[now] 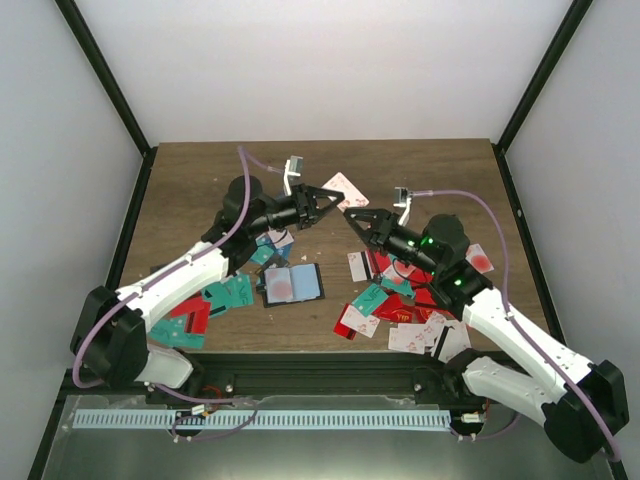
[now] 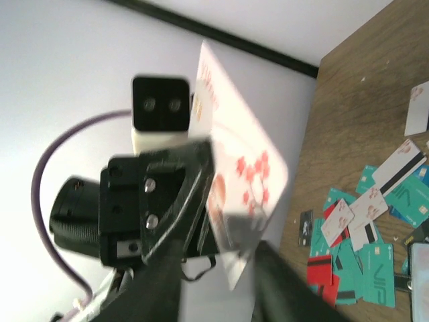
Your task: Put the credit cards into the card holder
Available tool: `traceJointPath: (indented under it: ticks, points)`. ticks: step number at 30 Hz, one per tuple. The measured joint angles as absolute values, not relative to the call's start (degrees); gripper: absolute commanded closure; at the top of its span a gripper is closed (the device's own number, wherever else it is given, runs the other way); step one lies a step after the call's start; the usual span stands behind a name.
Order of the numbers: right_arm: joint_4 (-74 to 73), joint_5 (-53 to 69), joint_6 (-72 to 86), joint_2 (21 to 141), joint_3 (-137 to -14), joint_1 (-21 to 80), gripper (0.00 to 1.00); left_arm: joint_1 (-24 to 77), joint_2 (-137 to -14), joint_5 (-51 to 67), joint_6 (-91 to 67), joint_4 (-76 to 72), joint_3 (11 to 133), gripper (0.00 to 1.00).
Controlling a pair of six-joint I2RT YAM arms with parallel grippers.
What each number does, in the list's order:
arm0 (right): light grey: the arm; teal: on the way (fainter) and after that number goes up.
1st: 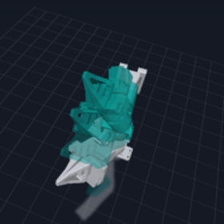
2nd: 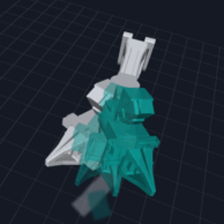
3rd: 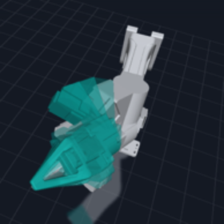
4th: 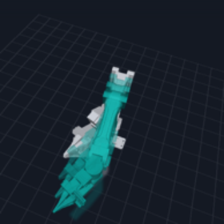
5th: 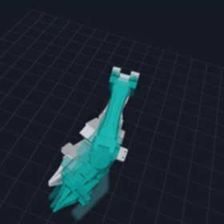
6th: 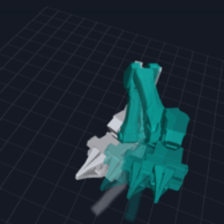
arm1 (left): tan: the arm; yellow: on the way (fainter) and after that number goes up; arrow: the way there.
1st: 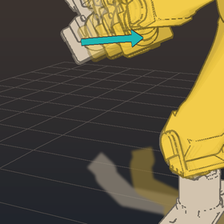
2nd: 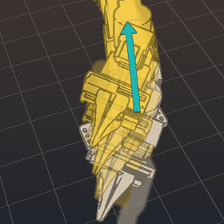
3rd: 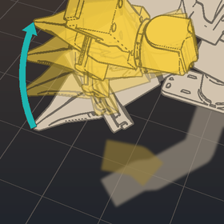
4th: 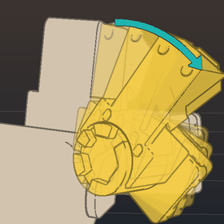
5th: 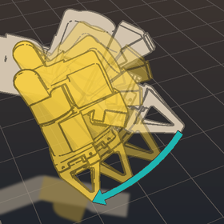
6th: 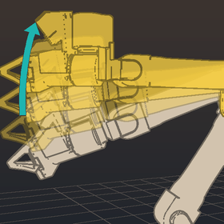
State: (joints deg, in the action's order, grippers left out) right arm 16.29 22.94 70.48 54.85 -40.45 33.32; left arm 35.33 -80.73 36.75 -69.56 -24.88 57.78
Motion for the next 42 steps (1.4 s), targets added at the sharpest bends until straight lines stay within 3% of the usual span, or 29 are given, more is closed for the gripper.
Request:
traceJointPath:
  ticks: [1,3,10,15,22,35,40,42]
  points:
    - [15.9,23.9,70.1,54.9,-40.5,33.2,0.13,35.3,-80.7,36.7,-69.5,-24.7,57.8,0.96]
    - [14.8,27.3,68.8,55.3,-40.8,32.4,0.05,34.9,-80.7,37.0,-68.7,-23.4,58.0,0.96]
    - [1.4,42.9,55.2,62.1,-48.4,20.3,0.08,29.0,-78.3,45.3,-60.4,-11.9,58.8,0.96]
    - [-7.7,52.4,43.5,66.7,-53.7,18.5,0.15,27.3,-76.6,53.1,-51.7,-0.9,60.6,0.96]
    - [-12.9,63.0,35.5,69.6,-55.2,18.6,0.36,27.4,-76.6,60.6,-45.3,7.0,60.8,0.96]
    - [-12.0,69.9,35.3,71.3,-55.6,21.9,0.62,28.7,-77.3,63.6,-43.2,9.4,61.9,0.96]
    - [-9.8,70.3,37.1,72.4,-55.6,23.6,0.93,29.3,-77.8,63.6,-43.2,9.6,61.9,0.96]
    - [-9.1,70.5,37.3,72.6,-55.6,24.0,0.99,29.3,-77.8,63.6,-43.1,9.6,61.9,0.95]
